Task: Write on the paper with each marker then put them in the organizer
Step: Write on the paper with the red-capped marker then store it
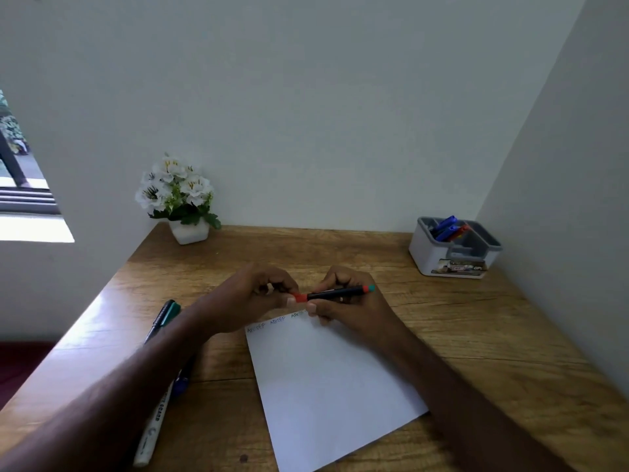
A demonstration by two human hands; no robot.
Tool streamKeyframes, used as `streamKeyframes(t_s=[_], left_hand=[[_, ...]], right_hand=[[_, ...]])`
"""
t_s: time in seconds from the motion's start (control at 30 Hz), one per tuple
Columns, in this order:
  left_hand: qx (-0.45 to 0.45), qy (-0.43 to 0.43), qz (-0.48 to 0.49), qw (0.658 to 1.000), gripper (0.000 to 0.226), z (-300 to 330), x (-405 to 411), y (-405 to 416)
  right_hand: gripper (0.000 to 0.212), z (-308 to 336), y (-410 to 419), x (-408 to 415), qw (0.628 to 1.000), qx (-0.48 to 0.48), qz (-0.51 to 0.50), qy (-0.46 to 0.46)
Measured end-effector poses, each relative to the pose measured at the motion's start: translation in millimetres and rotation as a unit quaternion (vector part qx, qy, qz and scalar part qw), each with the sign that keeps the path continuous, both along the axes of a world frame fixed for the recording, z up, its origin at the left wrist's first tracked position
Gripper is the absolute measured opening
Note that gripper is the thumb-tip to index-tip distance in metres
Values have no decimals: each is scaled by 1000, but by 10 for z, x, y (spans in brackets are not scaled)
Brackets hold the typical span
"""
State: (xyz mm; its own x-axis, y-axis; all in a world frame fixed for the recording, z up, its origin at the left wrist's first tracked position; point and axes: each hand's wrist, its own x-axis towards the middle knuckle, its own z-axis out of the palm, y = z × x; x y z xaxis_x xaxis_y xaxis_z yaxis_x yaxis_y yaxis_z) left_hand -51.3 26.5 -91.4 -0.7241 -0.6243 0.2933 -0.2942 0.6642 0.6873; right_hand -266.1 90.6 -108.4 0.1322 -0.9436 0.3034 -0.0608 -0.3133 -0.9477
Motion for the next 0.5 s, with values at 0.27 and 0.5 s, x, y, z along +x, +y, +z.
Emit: streamKeyframes(t_s=[0.27,0.5], left_hand=[[4,-17,54,998,31,54,-207,13],[-58,-111,57,990,33,264,-762,24]], right_hand=[[20,78,-6,-185,991,-46,-121,-10],[24,204,84,-644,936,-136,-316,76]])
